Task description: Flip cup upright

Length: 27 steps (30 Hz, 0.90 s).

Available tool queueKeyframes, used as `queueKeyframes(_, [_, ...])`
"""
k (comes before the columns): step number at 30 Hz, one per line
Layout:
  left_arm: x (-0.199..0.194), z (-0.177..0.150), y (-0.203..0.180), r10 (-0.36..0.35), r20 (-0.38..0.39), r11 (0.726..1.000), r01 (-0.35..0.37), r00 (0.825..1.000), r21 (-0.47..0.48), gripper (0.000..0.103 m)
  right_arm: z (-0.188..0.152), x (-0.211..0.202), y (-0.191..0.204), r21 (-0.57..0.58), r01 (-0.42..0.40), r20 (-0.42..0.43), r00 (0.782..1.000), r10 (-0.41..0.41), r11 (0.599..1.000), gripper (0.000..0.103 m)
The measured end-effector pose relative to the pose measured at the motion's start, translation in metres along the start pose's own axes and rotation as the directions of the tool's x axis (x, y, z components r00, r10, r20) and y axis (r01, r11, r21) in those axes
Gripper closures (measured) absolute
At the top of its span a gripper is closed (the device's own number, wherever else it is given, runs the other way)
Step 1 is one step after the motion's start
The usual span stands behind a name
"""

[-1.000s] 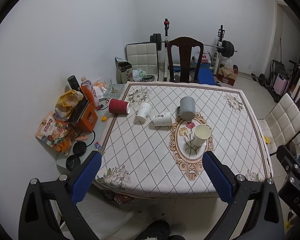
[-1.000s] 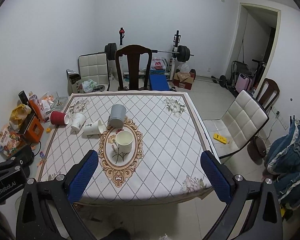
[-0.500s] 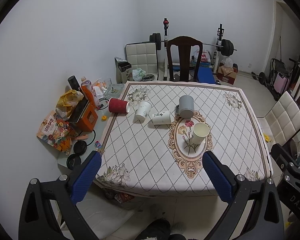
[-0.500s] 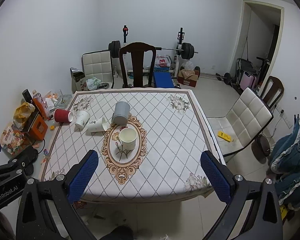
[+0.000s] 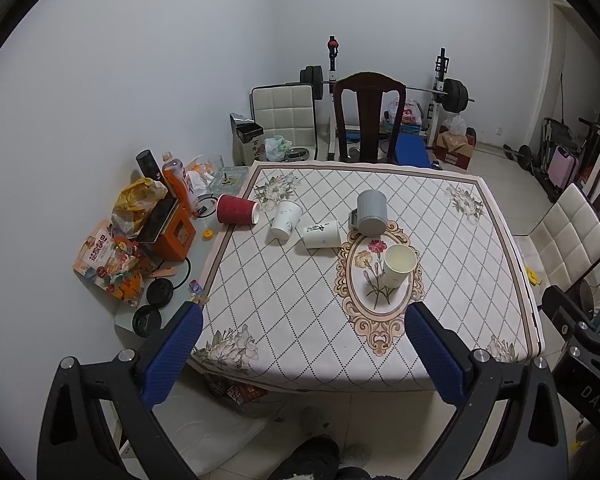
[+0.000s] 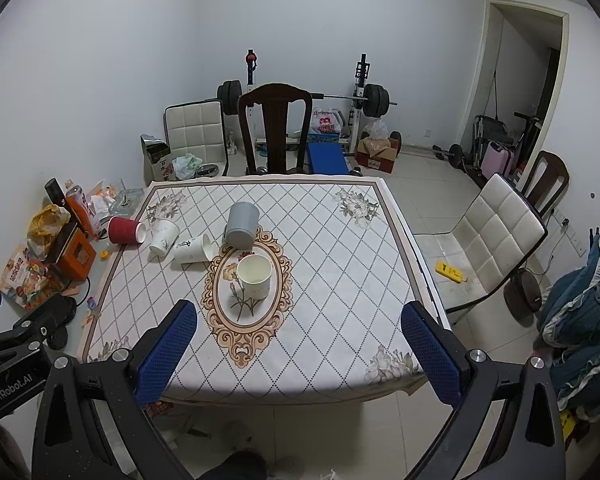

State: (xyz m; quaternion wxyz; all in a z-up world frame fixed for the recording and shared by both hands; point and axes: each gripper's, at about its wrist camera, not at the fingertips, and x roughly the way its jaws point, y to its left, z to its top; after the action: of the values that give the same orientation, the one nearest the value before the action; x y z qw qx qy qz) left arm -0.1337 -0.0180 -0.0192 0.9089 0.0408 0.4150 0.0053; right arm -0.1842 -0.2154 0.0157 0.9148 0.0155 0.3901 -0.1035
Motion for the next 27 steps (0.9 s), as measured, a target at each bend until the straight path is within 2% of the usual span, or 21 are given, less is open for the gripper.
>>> queueKeyframes(27, [0.0003, -0.0003, 0.0007, 0.001, -0.005, 1.000, -0.001, 1.000, 0.003, 0.000, -0.0089, 0.0035, -0.0034, -0.007, -0.004, -0.023, 1.000, 0.004, 1.000, 0.000])
